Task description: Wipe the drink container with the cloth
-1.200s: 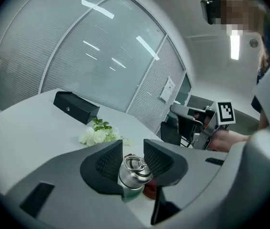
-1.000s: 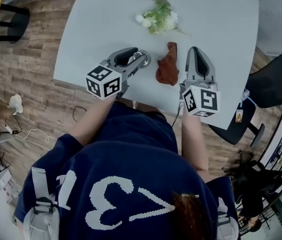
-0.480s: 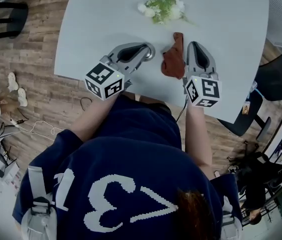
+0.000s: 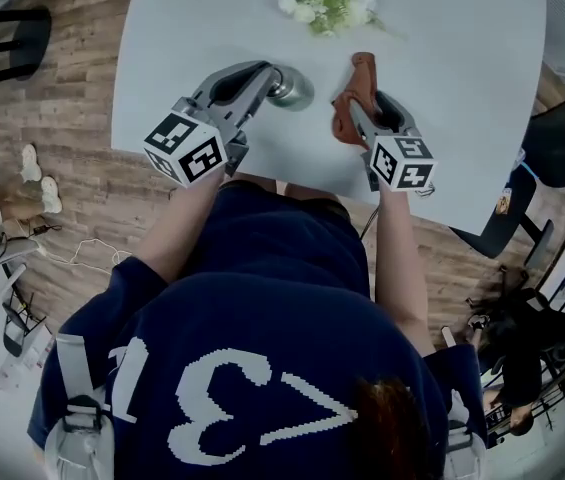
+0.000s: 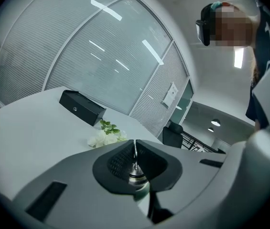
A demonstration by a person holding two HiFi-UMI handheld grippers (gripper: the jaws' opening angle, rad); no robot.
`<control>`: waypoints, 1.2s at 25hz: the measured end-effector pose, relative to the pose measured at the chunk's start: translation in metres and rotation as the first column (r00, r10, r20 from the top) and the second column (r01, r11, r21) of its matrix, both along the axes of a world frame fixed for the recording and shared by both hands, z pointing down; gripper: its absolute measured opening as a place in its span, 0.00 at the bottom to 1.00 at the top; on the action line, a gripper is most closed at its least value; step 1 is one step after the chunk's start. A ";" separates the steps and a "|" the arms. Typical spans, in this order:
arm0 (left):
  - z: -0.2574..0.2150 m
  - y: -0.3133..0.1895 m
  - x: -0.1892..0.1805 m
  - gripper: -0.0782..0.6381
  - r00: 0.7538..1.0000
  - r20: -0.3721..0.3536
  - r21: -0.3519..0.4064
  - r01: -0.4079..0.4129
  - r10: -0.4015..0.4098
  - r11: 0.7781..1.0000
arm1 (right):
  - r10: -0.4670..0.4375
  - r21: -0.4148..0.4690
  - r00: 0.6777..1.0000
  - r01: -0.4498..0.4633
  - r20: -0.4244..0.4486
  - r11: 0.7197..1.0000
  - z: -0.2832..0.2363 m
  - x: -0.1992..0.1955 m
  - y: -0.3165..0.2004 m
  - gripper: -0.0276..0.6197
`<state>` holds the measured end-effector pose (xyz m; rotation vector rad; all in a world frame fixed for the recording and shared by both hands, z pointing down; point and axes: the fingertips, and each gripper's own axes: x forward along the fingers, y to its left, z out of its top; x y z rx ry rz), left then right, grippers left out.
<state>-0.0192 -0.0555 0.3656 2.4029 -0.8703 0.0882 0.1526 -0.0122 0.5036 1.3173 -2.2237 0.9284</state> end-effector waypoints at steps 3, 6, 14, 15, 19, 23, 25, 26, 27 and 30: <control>0.003 -0.003 -0.013 0.15 0.999 -0.004 -0.013 0.033 -0.033 0.999 | -0.039 0.008 0.999 0.039 -0.022 0.999 0.001 -0.014 -0.003 0.18; 0.004 -0.003 -0.019 0.15 0.999 -0.010 -0.010 0.041 -0.041 0.999 | -0.073 0.014 0.997 0.073 0.026 0.997 -0.009 -0.035 -0.014 0.15; 0.007 0.002 -0.029 0.15 0.998 -0.004 0.026 0.060 -0.060 0.998 | -0.127 0.081 0.945 0.108 0.300 0.991 -0.071 -0.117 -0.041 0.14; 0.007 0.002 -0.030 0.15 0.998 0.004 0.029 0.059 -0.059 0.998 | -0.133 0.095 0.929 0.107 0.344 0.990 -0.084 -0.126 -0.043 0.14; 0.007 0.006 -0.030 0.15 0.999 0.020 0.037 0.039 -0.040 0.999 | -0.209 0.168 0.875 0.148 0.438 0.975 -0.130 -0.160 -0.044 0.14; 0.005 0.008 -0.028 0.15 0.999 0.040 0.058 0.019 -0.022 0.998 | -0.233 0.199 0.896 0.168 0.378 0.966 -0.135 -0.167 -0.042 0.14; 0.005 0.008 -0.028 0.15 0.999 0.044 0.063 0.015 -0.018 0.998 | -0.208 0.188 0.927 0.154 0.311 0.970 -0.120 -0.155 -0.040 0.13; 0.005 0.009 -0.028 0.15 0.999 0.041 0.063 0.013 -0.016 0.998 | -0.186 0.179 0.938 0.137 0.291 0.974 -0.111 -0.146 -0.039 0.13; 0.004 0.010 -0.029 0.15 0.999 0.040 0.064 0.010 -0.012 0.998 | -0.158 0.171 0.948 0.114 0.275 0.979 -0.102 -0.137 -0.039 0.13; 0.003 0.014 -0.031 0.15 0.998 0.069 0.084 -0.004 -0.002 0.996 | -0.075 0.142 0.978 0.048 0.194 0.989 -0.066 -0.109 -0.034 0.13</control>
